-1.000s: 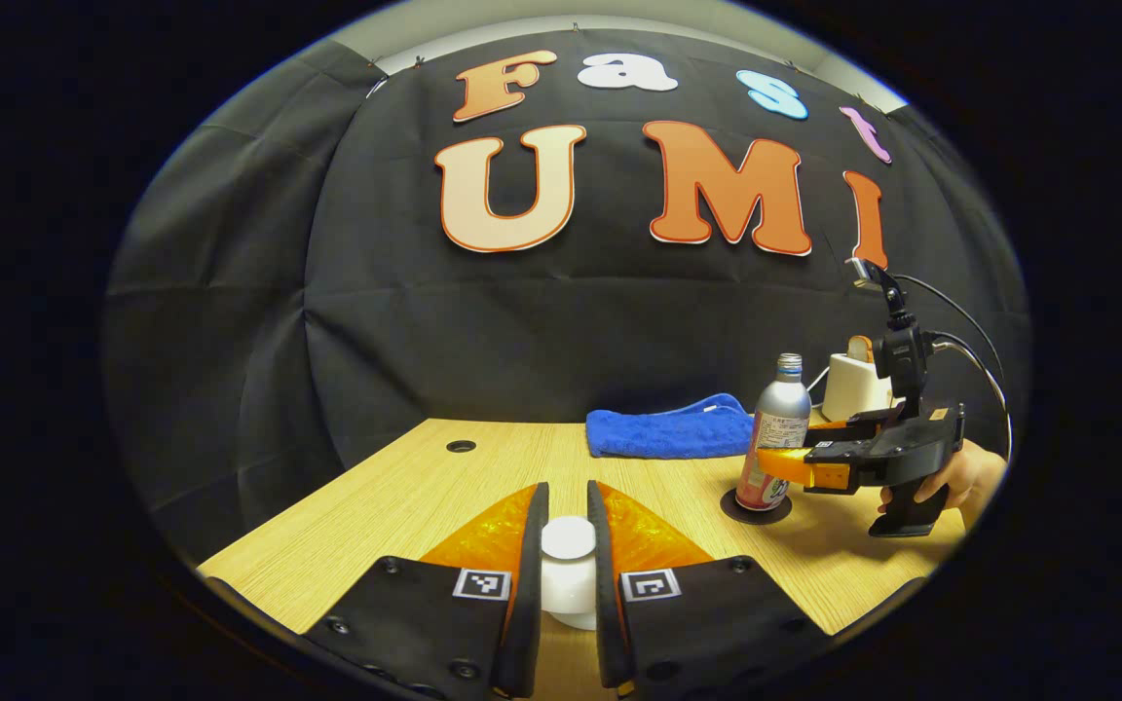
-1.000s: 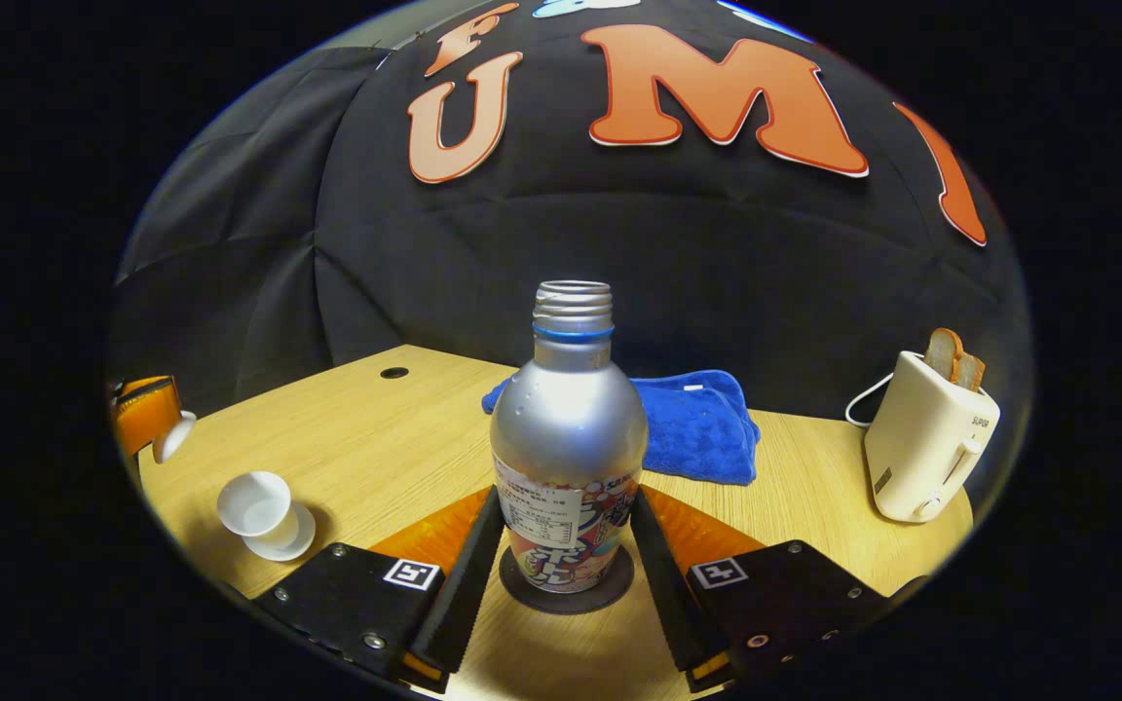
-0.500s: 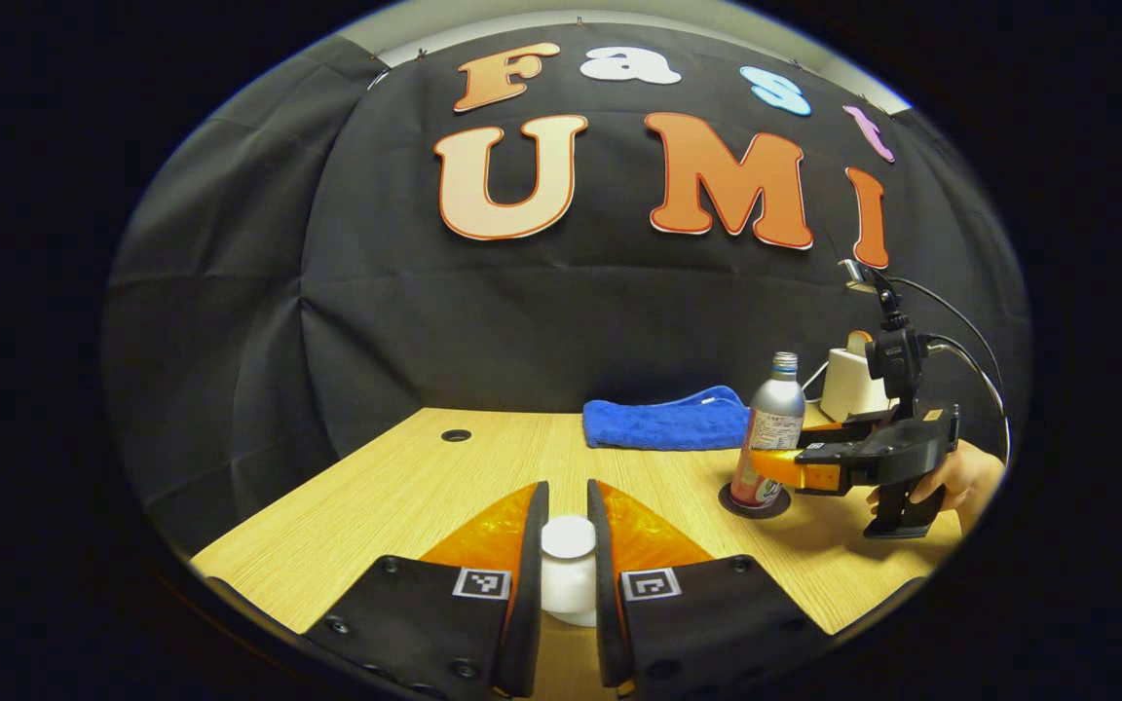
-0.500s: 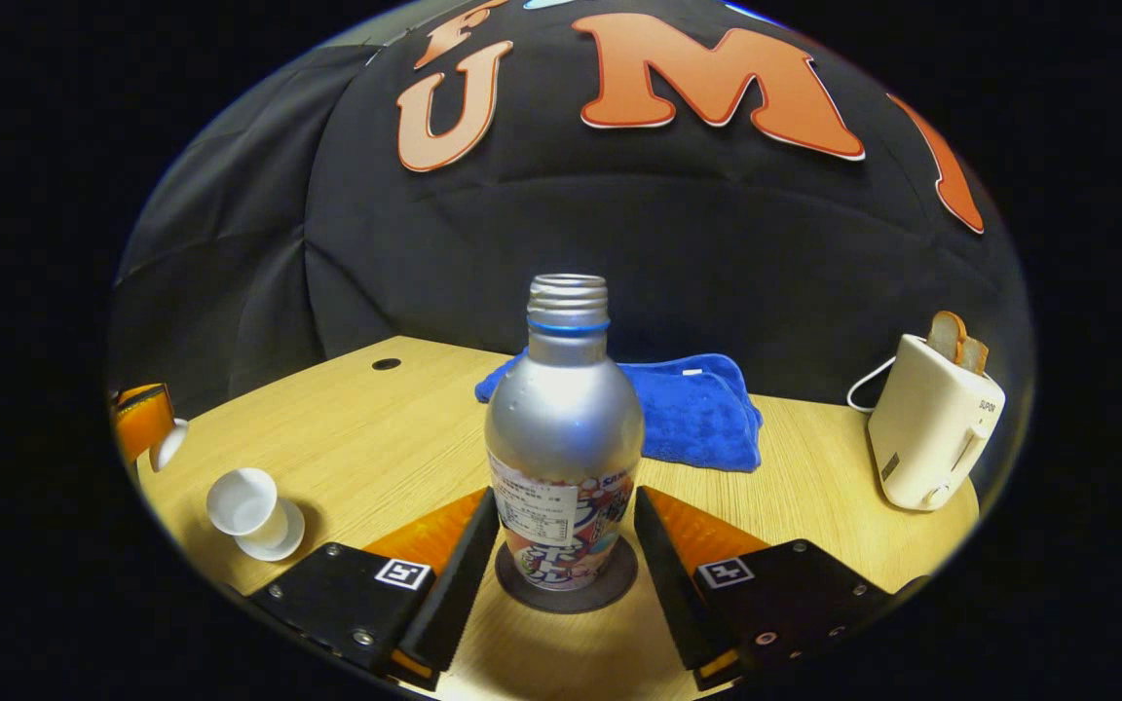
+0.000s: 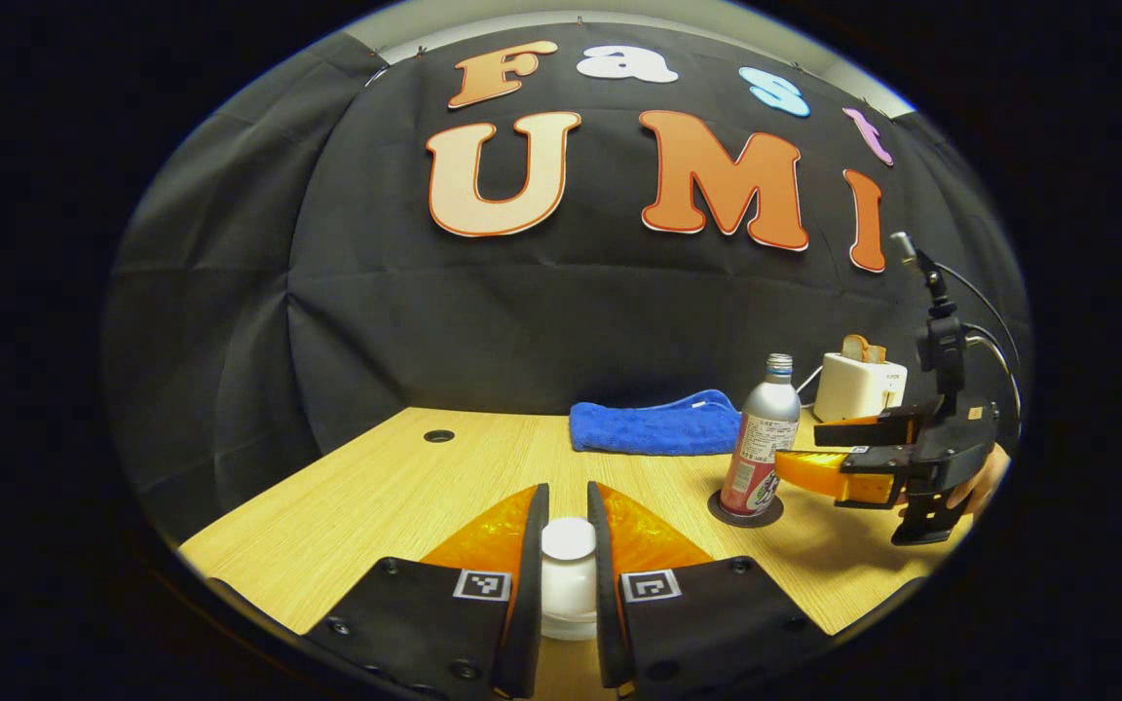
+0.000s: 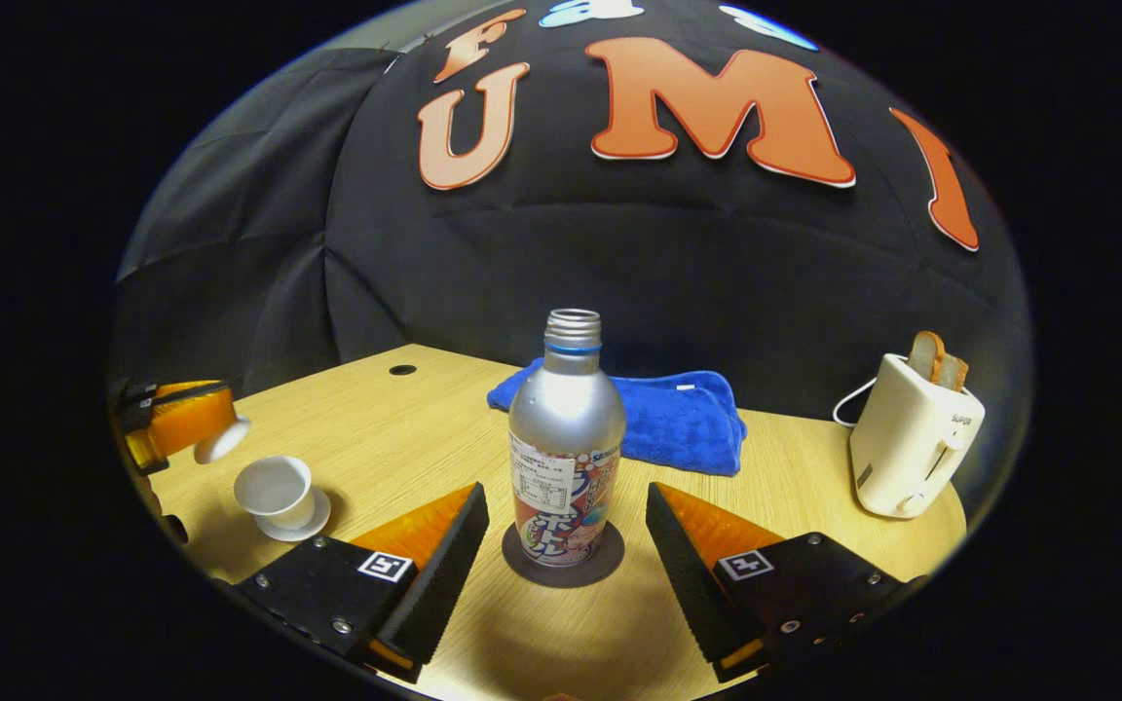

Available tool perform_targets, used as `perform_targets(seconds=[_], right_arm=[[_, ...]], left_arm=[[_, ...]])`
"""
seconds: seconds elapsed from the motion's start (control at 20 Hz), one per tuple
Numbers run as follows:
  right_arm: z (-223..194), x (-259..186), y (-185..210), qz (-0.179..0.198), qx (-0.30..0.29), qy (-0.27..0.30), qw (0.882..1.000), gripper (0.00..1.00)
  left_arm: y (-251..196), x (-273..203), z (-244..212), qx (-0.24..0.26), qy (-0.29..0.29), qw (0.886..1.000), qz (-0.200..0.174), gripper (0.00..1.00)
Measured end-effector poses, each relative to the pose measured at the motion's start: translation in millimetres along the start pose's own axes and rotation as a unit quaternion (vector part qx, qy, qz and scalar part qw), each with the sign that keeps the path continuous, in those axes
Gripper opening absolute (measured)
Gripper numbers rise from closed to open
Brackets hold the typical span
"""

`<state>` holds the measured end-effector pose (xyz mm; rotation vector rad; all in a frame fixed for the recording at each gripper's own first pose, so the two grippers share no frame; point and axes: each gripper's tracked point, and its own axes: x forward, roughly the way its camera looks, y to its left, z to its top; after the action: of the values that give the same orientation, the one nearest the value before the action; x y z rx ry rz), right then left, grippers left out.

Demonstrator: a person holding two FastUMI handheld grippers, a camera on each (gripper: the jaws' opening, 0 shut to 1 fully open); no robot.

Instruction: Open the teacup lid with one hand, grasp the water bottle and pour water into the teacup with the other hand; after pouring, place the water bottle on the coaster and then close the teacup lid.

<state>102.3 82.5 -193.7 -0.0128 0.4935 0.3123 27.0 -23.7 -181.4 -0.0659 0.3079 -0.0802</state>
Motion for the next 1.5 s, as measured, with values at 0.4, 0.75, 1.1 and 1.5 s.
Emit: perform_targets(seconds=[0.4,0.75,1.1,1.5], right_arm=[[22.0,-41.1,3.3,0.005,-0.012,-0.060,0.998,0.98],[11.9,-55.2,2.0,0.001,-0.013,-0.057,0.998,0.98],[6.0,-61.6,-3.4,-0.004,-0.006,-0.055,0.998,0.98],[15.5,-75.7,-14.0,-0.016,0.004,-0.072,0.997,0.99]], left_arm=[[-3.8,20.2,-33.4,-0.006,0.027,1.000,-0.003,0.27],[-7.9,28.4,-55.2,0.008,0.049,0.999,-0.003,0.28],[-10.9,26.7,-55.4,0.026,0.049,0.998,-0.005,0.29],[-1.4,20.8,-45.6,0.020,0.034,0.999,0.020,0.55]])
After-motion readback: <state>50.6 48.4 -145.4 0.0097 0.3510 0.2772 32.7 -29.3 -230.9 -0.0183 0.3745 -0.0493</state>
